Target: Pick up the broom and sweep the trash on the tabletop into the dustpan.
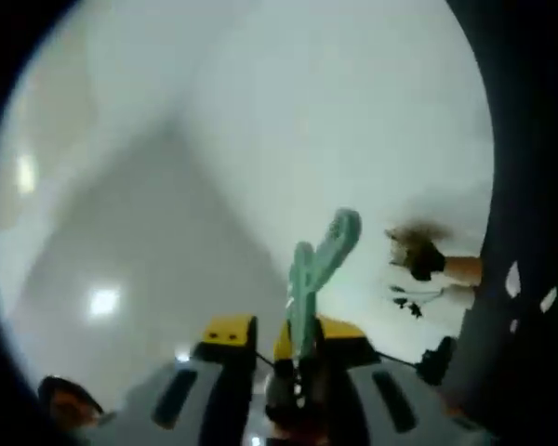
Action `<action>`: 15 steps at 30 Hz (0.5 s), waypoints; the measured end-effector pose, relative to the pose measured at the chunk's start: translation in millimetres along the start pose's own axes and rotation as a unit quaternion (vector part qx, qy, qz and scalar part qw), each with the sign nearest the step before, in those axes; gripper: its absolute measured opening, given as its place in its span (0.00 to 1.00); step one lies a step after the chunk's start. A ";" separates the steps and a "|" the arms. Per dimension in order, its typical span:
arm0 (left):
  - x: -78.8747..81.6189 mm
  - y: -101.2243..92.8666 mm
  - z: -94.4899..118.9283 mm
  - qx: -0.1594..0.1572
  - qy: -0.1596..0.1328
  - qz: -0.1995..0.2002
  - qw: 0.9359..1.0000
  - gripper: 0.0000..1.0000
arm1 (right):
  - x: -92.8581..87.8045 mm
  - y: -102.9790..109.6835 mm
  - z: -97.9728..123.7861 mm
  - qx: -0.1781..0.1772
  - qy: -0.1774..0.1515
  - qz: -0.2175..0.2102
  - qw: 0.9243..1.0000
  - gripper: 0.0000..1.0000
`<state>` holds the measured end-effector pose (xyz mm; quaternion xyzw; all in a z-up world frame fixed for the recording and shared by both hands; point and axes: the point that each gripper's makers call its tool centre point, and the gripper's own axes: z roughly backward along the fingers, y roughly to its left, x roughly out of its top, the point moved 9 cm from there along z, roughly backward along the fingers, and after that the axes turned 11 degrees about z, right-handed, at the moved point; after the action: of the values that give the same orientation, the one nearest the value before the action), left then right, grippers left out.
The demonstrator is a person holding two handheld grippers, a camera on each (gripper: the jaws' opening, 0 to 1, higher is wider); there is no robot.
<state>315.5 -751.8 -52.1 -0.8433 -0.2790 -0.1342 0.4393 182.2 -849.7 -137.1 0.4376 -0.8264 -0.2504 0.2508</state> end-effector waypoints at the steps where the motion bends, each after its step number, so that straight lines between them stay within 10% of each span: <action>1: -0.9 -0.4 -0.2 -0.002 0.000 0.009 1.000 0.02 | -1.4 -1.5 -1.9 -0.003 0.000 -0.001 1.000 0.27; 15: -16.6 6.5 10.2 0.008 -0.016 0.048 0.999 0.02 | 2.0 -16.4 -15.7 0.000 -0.059 0.002 0.998 0.24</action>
<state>305.7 -752.3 -70.2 -0.8544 -0.2465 -0.0973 0.4470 200.9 -862.5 -135.3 0.4208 -0.8403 -0.2755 0.2023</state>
